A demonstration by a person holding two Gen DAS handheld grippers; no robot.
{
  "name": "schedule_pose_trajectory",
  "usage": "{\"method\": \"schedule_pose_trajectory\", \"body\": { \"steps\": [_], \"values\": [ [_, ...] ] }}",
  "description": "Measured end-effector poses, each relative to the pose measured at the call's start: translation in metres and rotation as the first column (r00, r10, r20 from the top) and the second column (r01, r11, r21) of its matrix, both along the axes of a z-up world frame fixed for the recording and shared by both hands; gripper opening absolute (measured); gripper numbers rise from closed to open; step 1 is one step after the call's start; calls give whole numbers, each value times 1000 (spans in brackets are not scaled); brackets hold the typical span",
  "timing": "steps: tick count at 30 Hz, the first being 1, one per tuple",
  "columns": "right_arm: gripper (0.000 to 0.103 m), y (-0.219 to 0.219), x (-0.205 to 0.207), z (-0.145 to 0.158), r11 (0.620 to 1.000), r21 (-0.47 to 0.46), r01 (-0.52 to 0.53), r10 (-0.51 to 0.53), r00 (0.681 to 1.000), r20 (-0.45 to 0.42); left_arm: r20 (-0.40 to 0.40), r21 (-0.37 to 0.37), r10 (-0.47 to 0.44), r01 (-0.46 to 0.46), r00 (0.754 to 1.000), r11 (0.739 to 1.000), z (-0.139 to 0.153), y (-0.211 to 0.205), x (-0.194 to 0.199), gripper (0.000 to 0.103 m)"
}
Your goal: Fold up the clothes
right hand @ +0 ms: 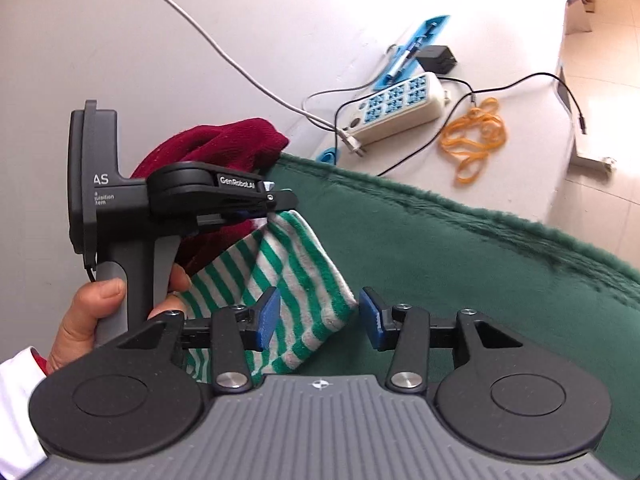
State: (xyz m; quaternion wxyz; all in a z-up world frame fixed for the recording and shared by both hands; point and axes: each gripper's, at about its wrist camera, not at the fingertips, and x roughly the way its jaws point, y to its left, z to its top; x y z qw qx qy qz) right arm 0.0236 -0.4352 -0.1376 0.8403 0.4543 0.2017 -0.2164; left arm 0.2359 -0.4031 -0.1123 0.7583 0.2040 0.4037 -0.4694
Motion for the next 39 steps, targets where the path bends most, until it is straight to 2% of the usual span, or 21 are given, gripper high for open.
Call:
{"method": "schedule_pose_trajectory", "body": {
  "steps": [3,4,7,11,14,21,29,39],
  "values": [
    [44,1,5,-4,1000,-22,-9,9,1000,24,4,0,-6,6,1000,1000,0,0,0,2],
    [39,1,6,-5,1000,-27,-7,8,999,31,7,1,-9,9,1000,1000,0,0,-1,2],
    [4,-2,10,-12,1000,-28,-12,12,1000,9,13,0,-14,14,1000,1000,0,1,-1,2],
    [5,-6,8,-12,1000,-6,-30,30,999,42,26,-8,-29,30,999,1000,6,2,-4,1],
    [5,-8,7,-11,999,9,-44,43,997,67,28,-46,-30,31,999,998,23,12,-3,1],
    [5,18,14,33,980,-130,-152,174,969,175,43,-157,52,-45,998,987,74,62,14,1],
    [5,79,34,61,946,-197,-257,296,933,204,55,-220,146,-131,988,967,106,141,34,1],
    [5,166,57,62,917,-225,-329,369,915,164,64,-273,250,-224,966,936,105,262,33,1]
  ]
}}
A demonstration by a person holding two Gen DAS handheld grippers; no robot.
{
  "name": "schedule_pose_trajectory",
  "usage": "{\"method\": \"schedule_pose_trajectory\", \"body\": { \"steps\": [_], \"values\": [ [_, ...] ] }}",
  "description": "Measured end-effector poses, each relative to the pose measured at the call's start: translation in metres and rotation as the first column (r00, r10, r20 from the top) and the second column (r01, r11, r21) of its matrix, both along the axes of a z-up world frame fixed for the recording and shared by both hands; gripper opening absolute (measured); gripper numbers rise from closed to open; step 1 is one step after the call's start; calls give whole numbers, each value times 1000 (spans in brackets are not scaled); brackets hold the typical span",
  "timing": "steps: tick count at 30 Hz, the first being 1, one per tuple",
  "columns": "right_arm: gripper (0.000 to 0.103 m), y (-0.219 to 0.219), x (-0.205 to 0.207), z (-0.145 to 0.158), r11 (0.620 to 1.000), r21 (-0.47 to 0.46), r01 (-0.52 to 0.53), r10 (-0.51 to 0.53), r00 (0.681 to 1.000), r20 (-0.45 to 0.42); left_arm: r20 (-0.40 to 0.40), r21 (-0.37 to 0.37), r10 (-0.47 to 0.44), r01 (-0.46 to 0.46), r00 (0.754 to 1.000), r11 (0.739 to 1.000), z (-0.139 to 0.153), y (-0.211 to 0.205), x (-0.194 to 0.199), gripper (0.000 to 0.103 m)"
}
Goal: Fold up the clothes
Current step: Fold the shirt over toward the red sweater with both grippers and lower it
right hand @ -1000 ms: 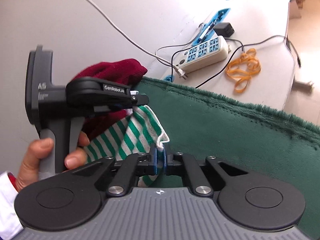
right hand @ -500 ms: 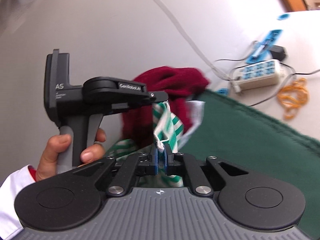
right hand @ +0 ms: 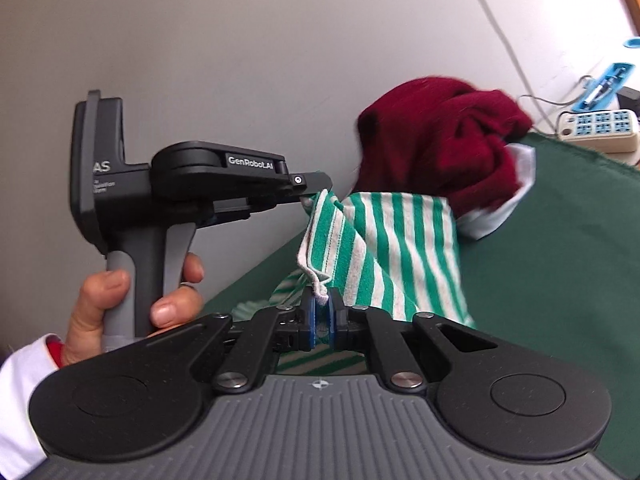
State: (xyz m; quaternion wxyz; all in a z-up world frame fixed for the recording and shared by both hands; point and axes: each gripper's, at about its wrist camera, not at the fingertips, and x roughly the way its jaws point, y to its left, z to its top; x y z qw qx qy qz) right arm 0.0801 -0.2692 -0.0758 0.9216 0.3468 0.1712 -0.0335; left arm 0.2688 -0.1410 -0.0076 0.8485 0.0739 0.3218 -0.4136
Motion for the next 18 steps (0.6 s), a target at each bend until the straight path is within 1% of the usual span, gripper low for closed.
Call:
{"method": "schedule_pose_trajectory", "body": {
  "steps": [5,7,8,13,18],
  "values": [
    [5,38,14,-12,1000,-18,-16,15,999,-38,-34,-6,41,-41,999,999,-13,44,9,1],
    [5,48,19,-17,1000,-24,-20,19,998,-53,-50,6,53,-53,997,999,-23,57,13,1],
    [5,53,21,-20,999,-27,-22,20,998,-60,-53,12,57,-56,997,998,-28,62,14,1],
    [5,77,32,-30,998,-48,-34,29,995,-95,-81,-7,77,-78,994,997,-38,87,21,1],
    [5,97,41,-32,996,-56,-65,59,993,-102,-105,-20,101,-103,989,994,-46,112,30,1]
  ]
}}
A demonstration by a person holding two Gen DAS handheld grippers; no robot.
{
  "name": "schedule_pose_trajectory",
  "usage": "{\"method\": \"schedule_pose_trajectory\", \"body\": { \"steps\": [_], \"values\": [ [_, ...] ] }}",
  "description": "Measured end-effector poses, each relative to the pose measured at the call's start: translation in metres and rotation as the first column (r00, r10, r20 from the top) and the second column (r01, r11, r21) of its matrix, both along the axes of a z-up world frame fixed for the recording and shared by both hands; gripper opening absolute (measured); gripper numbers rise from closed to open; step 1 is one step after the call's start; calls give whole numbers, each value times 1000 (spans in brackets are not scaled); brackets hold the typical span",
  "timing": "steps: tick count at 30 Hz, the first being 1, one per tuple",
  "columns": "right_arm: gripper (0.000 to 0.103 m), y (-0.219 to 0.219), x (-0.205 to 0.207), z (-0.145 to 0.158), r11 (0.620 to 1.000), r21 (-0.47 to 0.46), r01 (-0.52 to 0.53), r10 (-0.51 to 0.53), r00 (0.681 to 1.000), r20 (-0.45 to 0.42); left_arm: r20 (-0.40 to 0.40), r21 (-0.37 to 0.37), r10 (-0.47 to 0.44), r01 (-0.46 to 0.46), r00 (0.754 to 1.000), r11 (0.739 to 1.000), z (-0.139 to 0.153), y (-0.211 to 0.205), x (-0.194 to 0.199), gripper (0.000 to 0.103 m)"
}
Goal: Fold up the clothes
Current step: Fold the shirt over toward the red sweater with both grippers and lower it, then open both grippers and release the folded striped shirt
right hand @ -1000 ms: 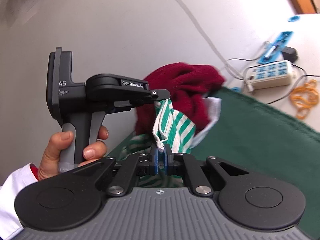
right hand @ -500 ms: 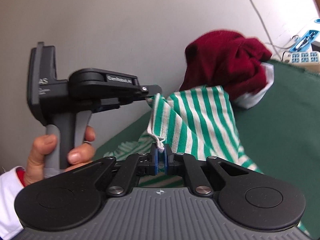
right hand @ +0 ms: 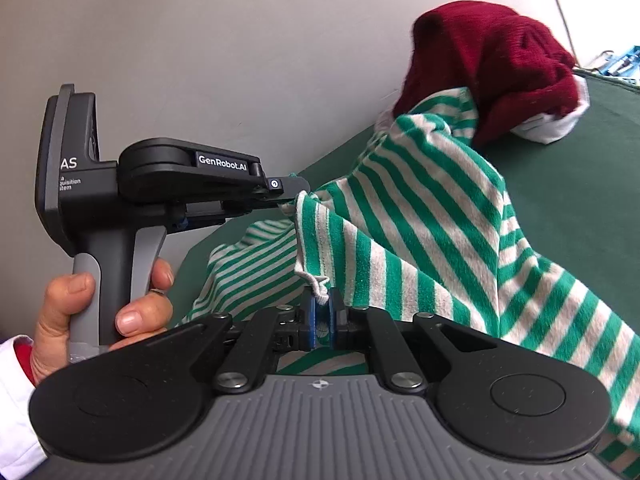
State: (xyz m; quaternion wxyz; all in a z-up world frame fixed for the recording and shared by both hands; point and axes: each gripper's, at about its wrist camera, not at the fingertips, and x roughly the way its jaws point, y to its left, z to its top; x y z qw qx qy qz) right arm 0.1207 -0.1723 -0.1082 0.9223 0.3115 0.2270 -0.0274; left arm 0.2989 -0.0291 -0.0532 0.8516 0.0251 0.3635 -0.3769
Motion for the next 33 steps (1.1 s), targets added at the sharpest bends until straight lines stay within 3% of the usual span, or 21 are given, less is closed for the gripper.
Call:
{"method": "schedule_pose_trajectory", "body": {
  "steps": [11,16,18,20,21,22,23,27,33],
  "values": [
    [6,41,16,-4,997,-10,-81,81,997,-14,-47,-15,93,-94,995,995,-18,55,10,1],
    [6,46,23,-11,995,-12,-95,95,995,-26,-95,-38,87,-91,992,995,-28,70,5,1],
    [13,43,25,-13,992,-16,-122,121,991,-64,-132,-45,65,-72,989,996,-33,70,5,3],
    [29,35,21,-11,987,19,-159,160,983,-90,-147,-69,63,-74,987,995,-35,71,5,9],
    [31,31,20,-9,983,37,-178,181,978,-103,-151,-82,66,-79,986,993,-36,72,6,25],
    [32,27,18,-8,979,54,-195,200,973,-113,-153,-87,77,-91,985,992,-37,71,8,34],
    [32,19,10,1,977,51,-206,210,976,-66,-155,-99,79,-95,985,991,-37,70,10,34],
    [37,-9,-4,45,986,-108,-130,140,987,84,-211,-113,67,-93,975,989,-46,57,24,46],
    [38,-52,51,38,974,-223,-42,27,997,-72,-247,-124,66,-99,967,987,-56,44,32,45]
  ]
}}
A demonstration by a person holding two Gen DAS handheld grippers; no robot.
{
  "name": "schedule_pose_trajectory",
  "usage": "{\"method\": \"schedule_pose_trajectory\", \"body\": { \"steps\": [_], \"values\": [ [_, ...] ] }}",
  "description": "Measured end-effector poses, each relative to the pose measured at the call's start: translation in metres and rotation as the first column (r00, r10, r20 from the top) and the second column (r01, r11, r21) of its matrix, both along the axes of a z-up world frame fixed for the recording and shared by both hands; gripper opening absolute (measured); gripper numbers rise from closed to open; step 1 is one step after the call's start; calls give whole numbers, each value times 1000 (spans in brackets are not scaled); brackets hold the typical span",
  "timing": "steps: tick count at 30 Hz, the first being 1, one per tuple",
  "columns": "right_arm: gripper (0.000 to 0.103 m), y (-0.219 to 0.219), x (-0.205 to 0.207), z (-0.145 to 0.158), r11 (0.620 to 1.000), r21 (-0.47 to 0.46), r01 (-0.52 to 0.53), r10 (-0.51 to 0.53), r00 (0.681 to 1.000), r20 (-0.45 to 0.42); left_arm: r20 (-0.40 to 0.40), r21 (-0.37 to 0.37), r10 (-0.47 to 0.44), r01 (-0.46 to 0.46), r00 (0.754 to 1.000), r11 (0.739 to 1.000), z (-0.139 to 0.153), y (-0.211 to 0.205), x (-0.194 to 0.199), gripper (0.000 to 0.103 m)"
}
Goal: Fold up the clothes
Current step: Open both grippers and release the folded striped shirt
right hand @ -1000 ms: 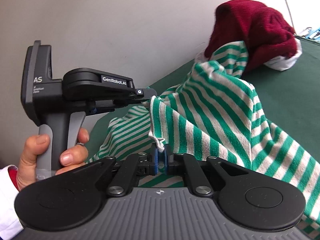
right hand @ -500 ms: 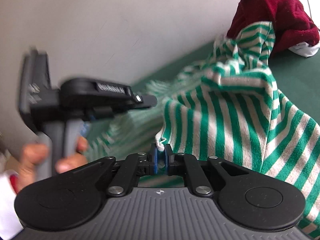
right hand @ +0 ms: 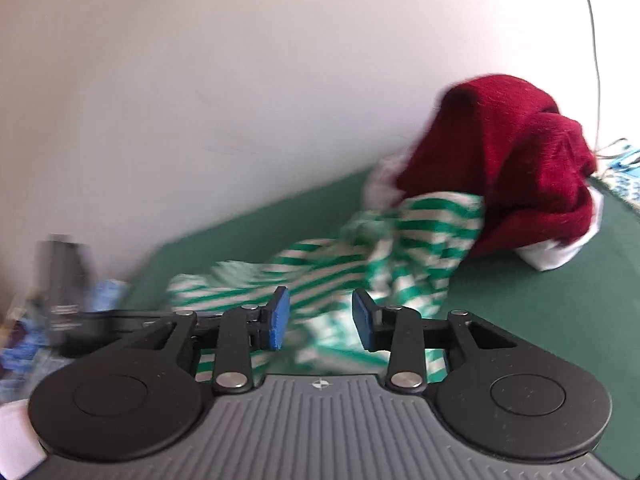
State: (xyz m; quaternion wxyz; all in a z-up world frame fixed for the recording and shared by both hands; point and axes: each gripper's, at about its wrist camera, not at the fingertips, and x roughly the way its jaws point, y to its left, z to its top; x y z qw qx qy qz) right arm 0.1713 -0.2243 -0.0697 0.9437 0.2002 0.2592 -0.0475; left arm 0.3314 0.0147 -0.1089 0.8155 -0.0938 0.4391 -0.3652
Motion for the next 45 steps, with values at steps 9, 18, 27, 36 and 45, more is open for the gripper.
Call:
{"method": "schedule_pose_trajectory", "body": {
  "steps": [9,18,27,36,45],
  "values": [
    [22,-12,57,-34,996,-89,4,-19,985,-170,107,102,17,-28,994,994,3,-14,-13,7],
    [3,-36,63,-24,998,-32,48,-50,995,-82,266,33,129,-143,955,989,51,33,-59,5],
    [6,-50,80,-53,1000,19,18,-16,991,-129,125,113,147,-161,981,980,7,41,-42,5],
    [40,-73,-65,49,992,50,-112,113,993,-22,70,4,117,-118,991,993,23,90,-92,34],
    [38,-16,-226,31,971,-224,-85,37,977,-211,3,12,-46,46,999,999,-4,47,-129,39]
  ]
}}
